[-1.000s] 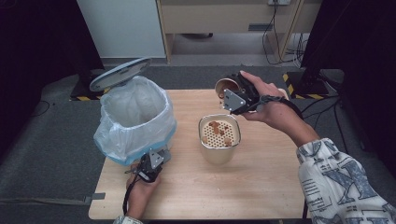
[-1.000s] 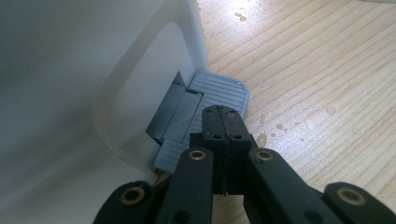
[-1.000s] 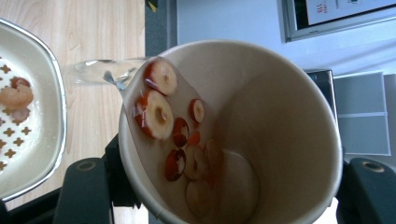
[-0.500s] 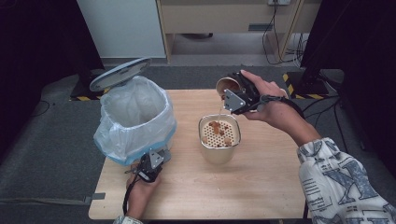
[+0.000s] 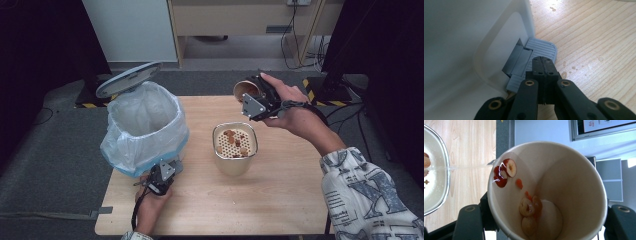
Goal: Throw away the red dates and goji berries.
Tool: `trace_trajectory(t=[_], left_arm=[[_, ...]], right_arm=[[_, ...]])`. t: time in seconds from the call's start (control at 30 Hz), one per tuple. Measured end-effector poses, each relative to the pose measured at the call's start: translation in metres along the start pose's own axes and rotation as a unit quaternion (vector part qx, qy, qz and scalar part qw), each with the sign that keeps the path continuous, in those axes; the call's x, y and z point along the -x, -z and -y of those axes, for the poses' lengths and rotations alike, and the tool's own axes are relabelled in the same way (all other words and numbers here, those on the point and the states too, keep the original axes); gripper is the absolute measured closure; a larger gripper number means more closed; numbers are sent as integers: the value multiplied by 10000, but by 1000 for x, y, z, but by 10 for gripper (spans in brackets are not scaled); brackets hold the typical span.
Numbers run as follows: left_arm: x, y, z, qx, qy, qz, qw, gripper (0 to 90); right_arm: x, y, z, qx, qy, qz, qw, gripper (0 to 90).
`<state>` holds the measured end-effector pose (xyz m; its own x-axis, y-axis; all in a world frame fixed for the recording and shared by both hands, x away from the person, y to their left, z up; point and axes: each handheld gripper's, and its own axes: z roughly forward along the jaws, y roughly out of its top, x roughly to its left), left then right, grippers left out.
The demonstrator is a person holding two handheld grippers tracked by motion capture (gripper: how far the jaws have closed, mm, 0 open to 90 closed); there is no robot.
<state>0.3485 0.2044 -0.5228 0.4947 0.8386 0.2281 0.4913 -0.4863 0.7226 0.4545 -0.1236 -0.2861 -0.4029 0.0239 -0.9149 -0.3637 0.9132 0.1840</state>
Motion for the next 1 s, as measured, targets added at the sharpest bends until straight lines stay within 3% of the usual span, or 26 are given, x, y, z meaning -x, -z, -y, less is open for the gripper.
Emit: trace_trajectory(t=[1.0], left_arm=[[0, 0, 0, -1, -3, 1, 10000, 895]], right_arm=[[2, 3, -2, -67, 203, 68, 9997, 319]])
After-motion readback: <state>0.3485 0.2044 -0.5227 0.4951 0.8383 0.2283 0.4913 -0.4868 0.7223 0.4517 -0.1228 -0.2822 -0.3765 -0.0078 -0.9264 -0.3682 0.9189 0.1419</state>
